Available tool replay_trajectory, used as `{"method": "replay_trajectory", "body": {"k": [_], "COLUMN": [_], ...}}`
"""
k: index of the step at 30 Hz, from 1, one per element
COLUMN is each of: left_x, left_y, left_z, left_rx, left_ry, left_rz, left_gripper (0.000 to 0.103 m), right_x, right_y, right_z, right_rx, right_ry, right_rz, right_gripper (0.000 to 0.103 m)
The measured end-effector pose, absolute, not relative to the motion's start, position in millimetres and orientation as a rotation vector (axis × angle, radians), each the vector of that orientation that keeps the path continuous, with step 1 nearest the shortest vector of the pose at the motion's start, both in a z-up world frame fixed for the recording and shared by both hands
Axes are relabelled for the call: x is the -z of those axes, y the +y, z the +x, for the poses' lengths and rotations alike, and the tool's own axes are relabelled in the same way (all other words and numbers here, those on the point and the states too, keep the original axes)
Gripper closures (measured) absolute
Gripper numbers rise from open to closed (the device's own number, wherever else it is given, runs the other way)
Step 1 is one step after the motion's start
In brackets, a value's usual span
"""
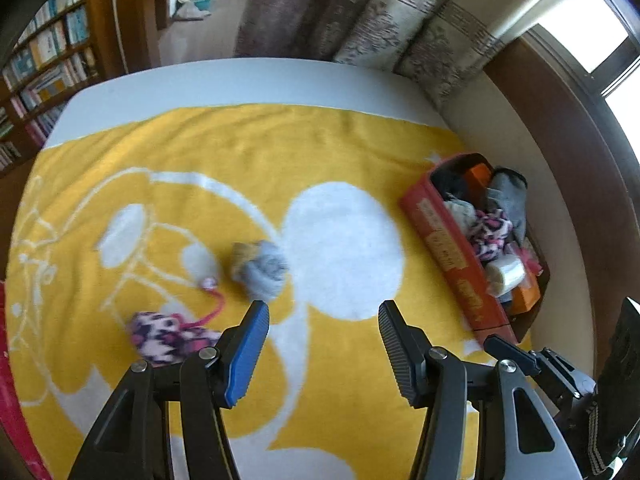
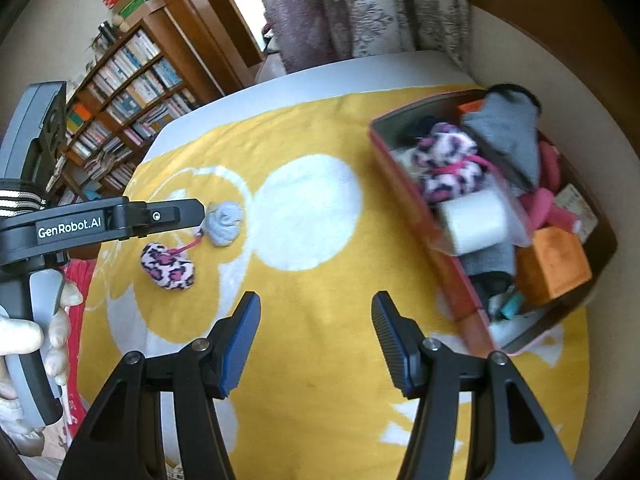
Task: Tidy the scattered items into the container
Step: 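Move both tools back toward the leopard plush and grey knit ball, then grasp the pink leopard plush with the left tool while the right tool grasps the grey knit ball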
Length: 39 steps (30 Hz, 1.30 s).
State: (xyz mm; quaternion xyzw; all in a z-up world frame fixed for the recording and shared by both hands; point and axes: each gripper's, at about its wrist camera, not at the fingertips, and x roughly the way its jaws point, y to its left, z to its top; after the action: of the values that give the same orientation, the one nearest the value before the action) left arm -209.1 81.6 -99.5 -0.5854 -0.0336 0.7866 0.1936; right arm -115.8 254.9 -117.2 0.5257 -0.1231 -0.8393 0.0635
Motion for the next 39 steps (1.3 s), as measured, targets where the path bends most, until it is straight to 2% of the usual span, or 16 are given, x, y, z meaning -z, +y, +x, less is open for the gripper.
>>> {"method": "replay_trajectory", "body": {"k": [11, 26, 39], "left_x": [99, 110, 143], "left_y": [37, 6, -25], "left_z": [-207, -213, -216], "left_rx": [-2.270, -2.258, -2.149], "left_ry": [-0.005, 0.022, -0.170], "left_rz": [-1.622, -1.615, -1.752], "left_gripper": [0.045, 0.045, 0.045], "right_x": [126, 134, 144], "right_y": [208, 179, 169], "right_z": [-122, -127, -130], "right_rx": [2.498, 2.498, 2.486], "right_ry": [-0.346, -0.349, -0.364], "right_rz": [1.622, 1.662, 1.702], "right_gripper": [0.041, 0.040, 0.040]}}
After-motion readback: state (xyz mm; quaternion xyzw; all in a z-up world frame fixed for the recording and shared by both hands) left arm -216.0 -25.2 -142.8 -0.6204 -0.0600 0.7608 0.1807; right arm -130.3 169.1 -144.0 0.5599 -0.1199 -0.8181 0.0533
